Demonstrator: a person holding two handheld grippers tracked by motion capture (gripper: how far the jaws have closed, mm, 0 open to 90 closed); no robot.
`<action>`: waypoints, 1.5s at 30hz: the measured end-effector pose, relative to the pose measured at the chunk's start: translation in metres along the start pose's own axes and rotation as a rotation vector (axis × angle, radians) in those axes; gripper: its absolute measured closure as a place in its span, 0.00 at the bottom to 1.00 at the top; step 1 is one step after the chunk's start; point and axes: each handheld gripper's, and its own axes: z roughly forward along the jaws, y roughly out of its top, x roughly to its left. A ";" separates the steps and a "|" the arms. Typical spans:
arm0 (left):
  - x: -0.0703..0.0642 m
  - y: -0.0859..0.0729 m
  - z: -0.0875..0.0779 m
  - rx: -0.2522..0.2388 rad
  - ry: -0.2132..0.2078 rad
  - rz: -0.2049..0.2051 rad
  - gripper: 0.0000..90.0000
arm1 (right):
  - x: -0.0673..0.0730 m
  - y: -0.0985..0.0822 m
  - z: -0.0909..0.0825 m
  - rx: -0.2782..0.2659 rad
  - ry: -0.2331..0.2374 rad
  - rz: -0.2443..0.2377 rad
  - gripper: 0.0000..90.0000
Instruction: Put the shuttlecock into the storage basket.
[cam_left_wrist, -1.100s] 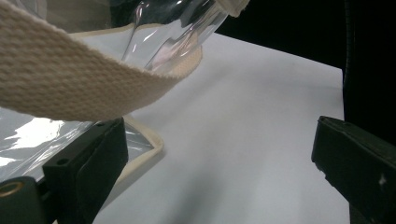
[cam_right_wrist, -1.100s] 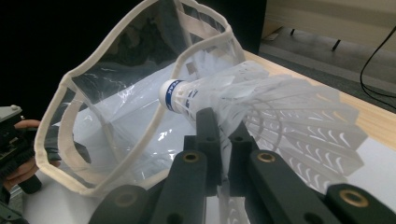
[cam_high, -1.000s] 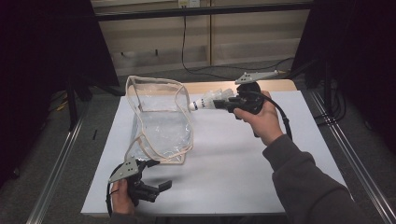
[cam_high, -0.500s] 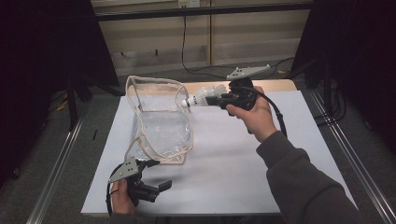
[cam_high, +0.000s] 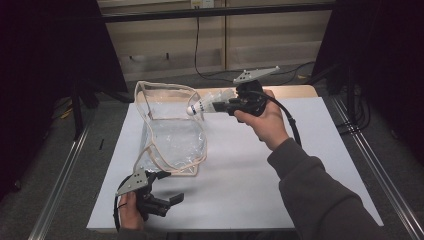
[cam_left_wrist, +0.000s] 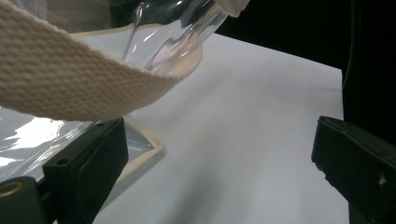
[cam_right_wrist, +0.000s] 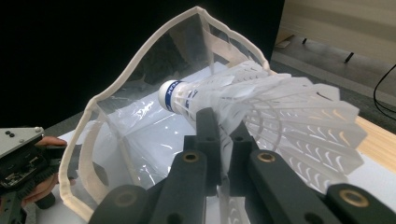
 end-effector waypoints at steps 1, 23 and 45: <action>0.000 0.000 0.000 0.001 0.000 0.002 0.04 | 0.001 0.000 0.001 0.004 -0.002 -0.002 0.98; 0.000 0.000 0.001 -0.002 0.000 -0.005 0.04 | 0.010 0.006 0.017 0.013 0.012 -0.013 0.98; 0.000 -0.001 0.001 -0.001 -0.001 -0.007 0.04 | 0.011 0.010 0.027 0.019 0.016 -0.014 0.98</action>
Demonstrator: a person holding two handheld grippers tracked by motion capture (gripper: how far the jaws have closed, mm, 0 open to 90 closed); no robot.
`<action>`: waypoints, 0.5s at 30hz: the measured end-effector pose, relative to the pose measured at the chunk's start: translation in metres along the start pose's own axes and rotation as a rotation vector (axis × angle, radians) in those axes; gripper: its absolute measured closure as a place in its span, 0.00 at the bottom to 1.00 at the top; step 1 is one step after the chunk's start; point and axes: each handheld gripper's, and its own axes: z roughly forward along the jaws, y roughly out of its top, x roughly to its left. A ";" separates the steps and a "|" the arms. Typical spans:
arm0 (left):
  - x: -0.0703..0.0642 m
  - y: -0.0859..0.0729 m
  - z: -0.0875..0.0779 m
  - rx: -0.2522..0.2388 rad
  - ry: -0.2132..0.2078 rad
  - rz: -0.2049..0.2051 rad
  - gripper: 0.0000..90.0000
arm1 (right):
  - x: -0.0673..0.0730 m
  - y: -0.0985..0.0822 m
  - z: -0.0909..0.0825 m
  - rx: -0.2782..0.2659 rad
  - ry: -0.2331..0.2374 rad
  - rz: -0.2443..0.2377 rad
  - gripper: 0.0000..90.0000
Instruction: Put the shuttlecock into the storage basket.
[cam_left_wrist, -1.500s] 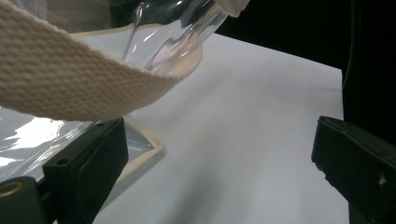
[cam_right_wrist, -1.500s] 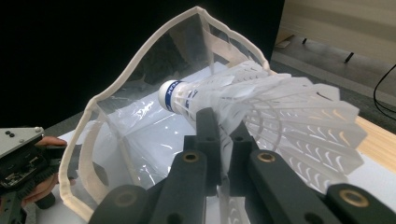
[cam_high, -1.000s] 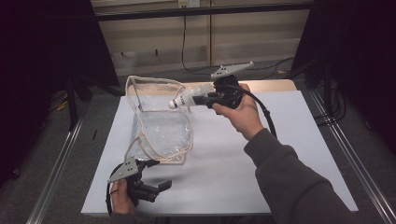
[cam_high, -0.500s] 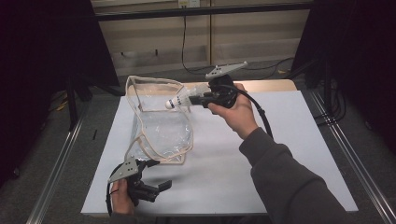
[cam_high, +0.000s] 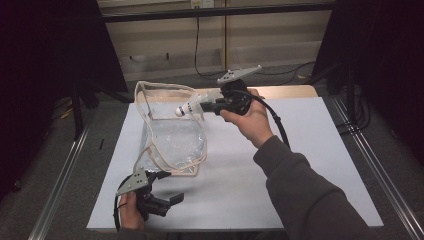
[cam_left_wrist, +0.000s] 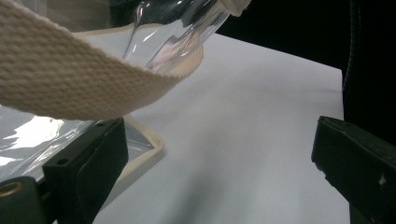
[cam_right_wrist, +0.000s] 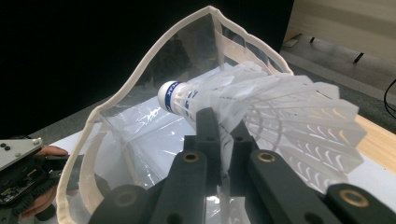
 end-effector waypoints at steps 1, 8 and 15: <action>0.000 0.000 0.000 -0.001 0.000 -0.001 0.04 | 0.000 0.000 0.000 0.000 0.001 0.000 0.98; 0.000 0.000 0.000 0.000 0.000 0.000 0.04 | 0.002 0.003 0.004 0.004 0.005 -0.003 0.98; 0.000 0.000 0.000 -0.001 0.000 0.002 0.04 | 0.004 0.003 0.008 0.013 0.008 -0.011 0.98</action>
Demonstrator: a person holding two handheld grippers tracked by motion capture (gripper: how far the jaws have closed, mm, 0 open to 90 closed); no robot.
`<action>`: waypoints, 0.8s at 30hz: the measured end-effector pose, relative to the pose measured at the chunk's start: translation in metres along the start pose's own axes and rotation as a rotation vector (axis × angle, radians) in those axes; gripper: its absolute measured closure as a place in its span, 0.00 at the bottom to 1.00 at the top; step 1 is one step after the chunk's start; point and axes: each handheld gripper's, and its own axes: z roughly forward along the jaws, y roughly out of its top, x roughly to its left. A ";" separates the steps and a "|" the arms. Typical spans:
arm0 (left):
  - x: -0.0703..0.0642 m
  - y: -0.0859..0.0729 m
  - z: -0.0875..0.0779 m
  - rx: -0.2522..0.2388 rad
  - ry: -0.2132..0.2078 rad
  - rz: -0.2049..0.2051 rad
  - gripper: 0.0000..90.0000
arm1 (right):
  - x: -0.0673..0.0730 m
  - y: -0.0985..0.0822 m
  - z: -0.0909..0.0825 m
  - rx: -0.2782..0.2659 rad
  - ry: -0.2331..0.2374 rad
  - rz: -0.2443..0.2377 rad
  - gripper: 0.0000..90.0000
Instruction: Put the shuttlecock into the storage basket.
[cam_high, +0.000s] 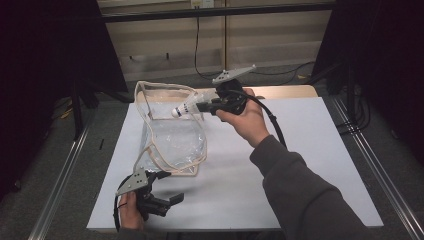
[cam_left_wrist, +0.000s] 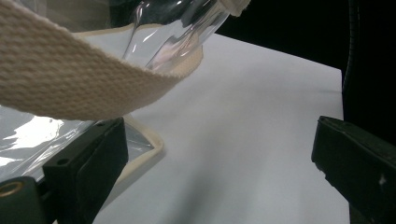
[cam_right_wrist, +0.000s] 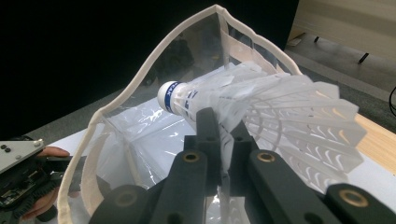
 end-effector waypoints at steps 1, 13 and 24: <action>0.000 0.000 0.000 0.000 0.000 0.001 0.04 | 0.000 0.000 0.001 0.000 0.002 0.001 0.98; 0.000 0.000 0.000 0.001 0.001 -0.001 0.04 | 0.006 0.003 0.009 0.010 -0.004 -0.011 0.98; 0.000 0.000 -0.001 -0.002 -0.001 0.000 0.04 | 0.014 0.001 0.020 0.026 0.001 -0.016 0.98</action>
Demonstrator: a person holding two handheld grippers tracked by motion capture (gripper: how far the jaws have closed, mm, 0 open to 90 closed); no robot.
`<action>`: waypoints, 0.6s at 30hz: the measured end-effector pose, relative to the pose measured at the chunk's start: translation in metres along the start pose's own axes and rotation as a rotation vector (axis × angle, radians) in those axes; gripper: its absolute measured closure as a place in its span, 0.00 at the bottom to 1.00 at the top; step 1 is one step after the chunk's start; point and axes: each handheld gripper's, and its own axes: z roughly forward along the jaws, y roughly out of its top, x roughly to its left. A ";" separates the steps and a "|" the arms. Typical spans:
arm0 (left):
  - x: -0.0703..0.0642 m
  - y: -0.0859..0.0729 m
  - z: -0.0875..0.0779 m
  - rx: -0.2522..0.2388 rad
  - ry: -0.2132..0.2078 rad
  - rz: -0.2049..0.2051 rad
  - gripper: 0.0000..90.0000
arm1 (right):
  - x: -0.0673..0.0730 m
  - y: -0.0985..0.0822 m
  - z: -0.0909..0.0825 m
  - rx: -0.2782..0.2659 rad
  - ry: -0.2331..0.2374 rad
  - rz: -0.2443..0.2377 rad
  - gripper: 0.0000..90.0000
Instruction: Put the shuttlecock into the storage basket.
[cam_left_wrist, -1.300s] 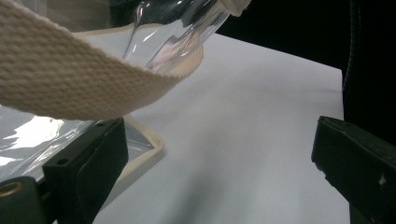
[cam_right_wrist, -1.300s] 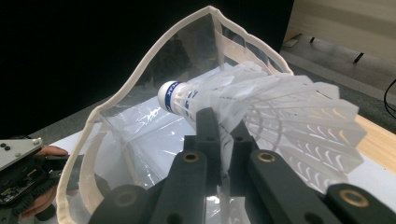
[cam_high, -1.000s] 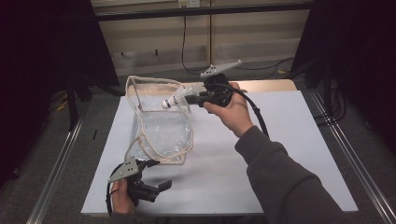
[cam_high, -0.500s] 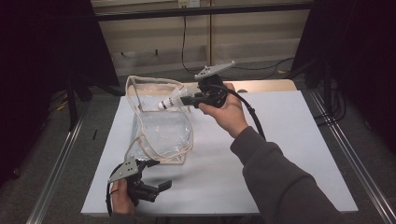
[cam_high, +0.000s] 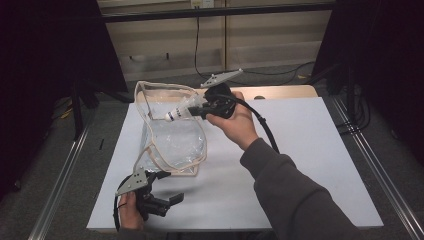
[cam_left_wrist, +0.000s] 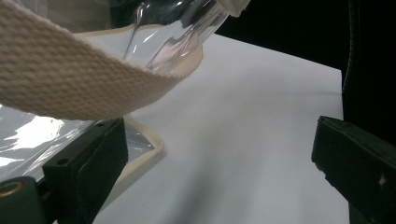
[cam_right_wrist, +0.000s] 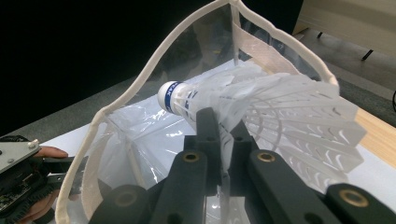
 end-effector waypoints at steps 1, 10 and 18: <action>0.000 0.000 0.000 0.001 0.001 0.001 0.04 | 0.001 0.000 0.001 0.000 -0.002 -0.001 0.98; 0.000 0.000 0.000 0.000 -0.001 0.001 0.04 | 0.004 -0.001 0.010 0.008 0.007 -0.010 0.98; 0.000 0.000 -0.001 0.000 0.001 0.002 0.04 | 0.007 -0.002 0.017 0.019 0.010 -0.011 0.98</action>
